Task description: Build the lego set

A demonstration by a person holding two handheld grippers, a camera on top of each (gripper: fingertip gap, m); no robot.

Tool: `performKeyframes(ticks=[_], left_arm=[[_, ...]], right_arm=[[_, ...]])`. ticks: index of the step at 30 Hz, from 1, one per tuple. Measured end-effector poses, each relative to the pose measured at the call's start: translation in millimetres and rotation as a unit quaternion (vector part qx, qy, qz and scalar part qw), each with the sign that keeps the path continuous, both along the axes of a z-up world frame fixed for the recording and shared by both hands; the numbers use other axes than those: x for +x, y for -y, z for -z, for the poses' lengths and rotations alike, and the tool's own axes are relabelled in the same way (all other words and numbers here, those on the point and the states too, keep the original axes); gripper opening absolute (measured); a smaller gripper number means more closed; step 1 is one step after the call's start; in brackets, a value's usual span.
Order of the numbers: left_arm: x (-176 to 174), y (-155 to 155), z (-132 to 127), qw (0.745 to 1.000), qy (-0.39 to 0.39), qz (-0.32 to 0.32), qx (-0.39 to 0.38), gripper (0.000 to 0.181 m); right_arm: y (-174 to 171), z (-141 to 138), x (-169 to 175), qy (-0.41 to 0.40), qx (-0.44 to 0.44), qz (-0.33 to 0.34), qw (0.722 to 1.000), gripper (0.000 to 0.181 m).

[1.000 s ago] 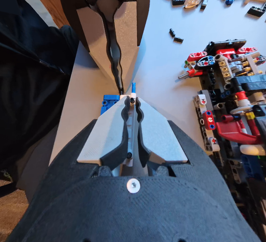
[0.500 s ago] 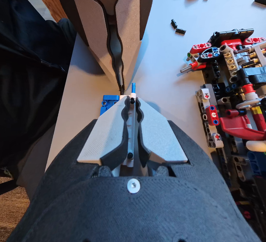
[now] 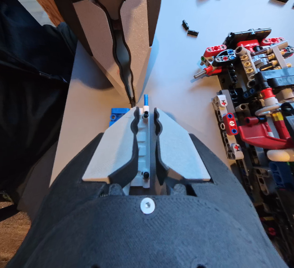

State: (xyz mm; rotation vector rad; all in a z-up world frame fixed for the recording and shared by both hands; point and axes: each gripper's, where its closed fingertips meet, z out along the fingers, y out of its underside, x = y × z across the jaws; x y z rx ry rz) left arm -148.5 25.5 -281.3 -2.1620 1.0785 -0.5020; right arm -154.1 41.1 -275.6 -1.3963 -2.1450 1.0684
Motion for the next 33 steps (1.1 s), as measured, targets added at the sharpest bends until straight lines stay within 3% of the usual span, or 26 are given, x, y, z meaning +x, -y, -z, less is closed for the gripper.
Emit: performKeyframes(ticks=[12, 22, 33], left_arm=[[4, -1, 0, 1.000, 0.003, 0.009, 0.004, 0.002], [7, -3, 0, 1.000, 0.003, 0.017, 0.007, 0.002], [8, -3, 0, 1.000, 0.003, 0.027, 0.010, 0.002]], right_arm=[[4, 2, 13, 0.028, -0.028, -0.036, 0.999, 0.018], [-1, 2, 26, 0.042, -0.017, -0.045, 0.998, 0.025], [-3, -2, 24, 0.046, -0.061, -0.031, 0.997, 0.020]])
